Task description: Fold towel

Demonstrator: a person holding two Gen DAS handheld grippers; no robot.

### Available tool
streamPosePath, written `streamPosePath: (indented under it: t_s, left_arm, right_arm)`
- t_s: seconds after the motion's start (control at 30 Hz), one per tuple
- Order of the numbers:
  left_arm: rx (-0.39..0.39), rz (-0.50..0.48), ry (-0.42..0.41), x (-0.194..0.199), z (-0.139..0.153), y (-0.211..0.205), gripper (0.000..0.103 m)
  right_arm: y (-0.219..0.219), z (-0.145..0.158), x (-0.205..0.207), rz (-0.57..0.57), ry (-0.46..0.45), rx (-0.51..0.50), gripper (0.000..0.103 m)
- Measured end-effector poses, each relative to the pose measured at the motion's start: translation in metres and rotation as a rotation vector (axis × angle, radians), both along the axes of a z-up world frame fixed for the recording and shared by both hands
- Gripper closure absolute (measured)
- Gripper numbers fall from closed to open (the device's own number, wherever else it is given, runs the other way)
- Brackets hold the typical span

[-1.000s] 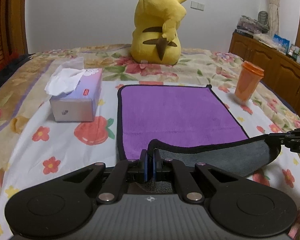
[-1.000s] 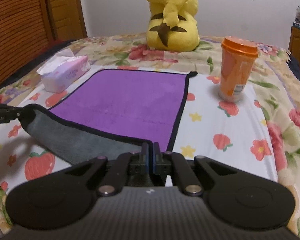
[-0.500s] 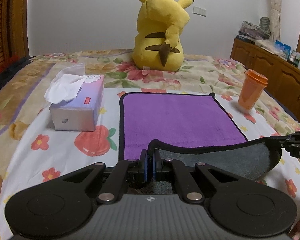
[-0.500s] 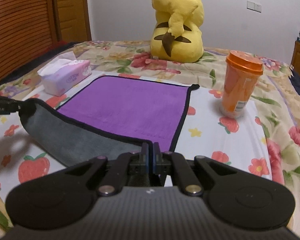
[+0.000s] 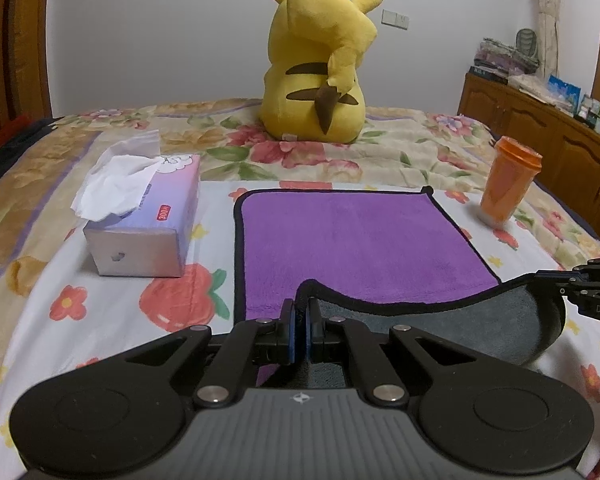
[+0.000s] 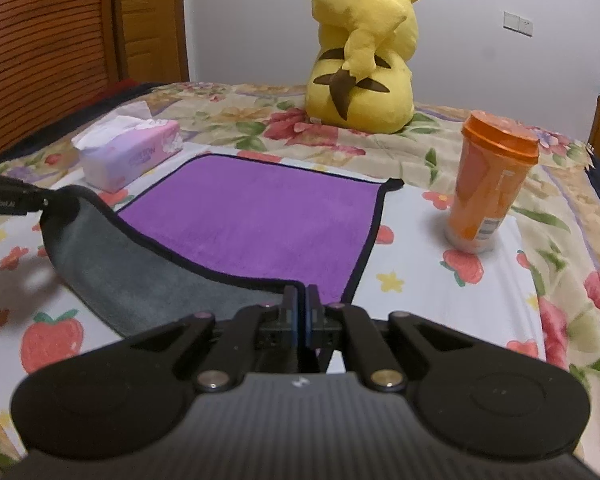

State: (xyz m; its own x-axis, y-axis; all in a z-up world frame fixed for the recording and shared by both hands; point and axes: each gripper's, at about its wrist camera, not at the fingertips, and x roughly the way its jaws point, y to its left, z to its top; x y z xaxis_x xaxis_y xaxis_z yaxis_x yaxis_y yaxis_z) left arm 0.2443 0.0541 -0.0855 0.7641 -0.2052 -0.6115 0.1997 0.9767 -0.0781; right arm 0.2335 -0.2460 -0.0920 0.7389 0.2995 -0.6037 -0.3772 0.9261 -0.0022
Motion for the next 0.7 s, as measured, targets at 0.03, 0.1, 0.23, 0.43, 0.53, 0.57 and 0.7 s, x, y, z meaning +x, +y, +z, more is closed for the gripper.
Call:
streamPosePath:
  t_s: [0.03, 0.1, 0.23, 0.43, 0.53, 0.57, 0.7]
  left_arm:
    - [0.002, 0.000, 0.001, 0.001, -0.001, 0.000, 0.095]
    - [0.005, -0.002, 0.003, 0.003, -0.003, 0.000, 0.095]
    - [0.004, -0.003, -0.004, 0.007, -0.003, 0.000, 0.095]
    - [0.008, -0.013, -0.020, 0.008, 0.000, -0.004, 0.096]
    - [0.004, -0.016, -0.035, 0.006, 0.005, -0.004, 0.096]
    - [0.002, -0.016, -0.042, 0.006, 0.007, -0.004, 0.096]
    - [-0.007, -0.015, -0.058, 0.005, 0.015, -0.003, 0.096]
  right_arm:
    - [0.000, -0.001, 0.002, 0.001, 0.003, -0.001, 0.099]
    - [0.000, -0.004, 0.005, 0.000, 0.007, -0.002, 0.099]
    - [0.000, -0.009, 0.007, -0.004, 0.015, -0.004, 0.099]
    - [-0.004, -0.006, 0.011, -0.014, 0.024, 0.042, 0.099]
    - [-0.007, -0.003, 0.012, -0.018, 0.015, 0.059, 0.099]
    - [-0.007, -0.002, 0.012, -0.020, 0.012, 0.063, 0.099]
    - [-0.009, 0.001, 0.016, -0.024, 0.000, 0.074, 0.099]
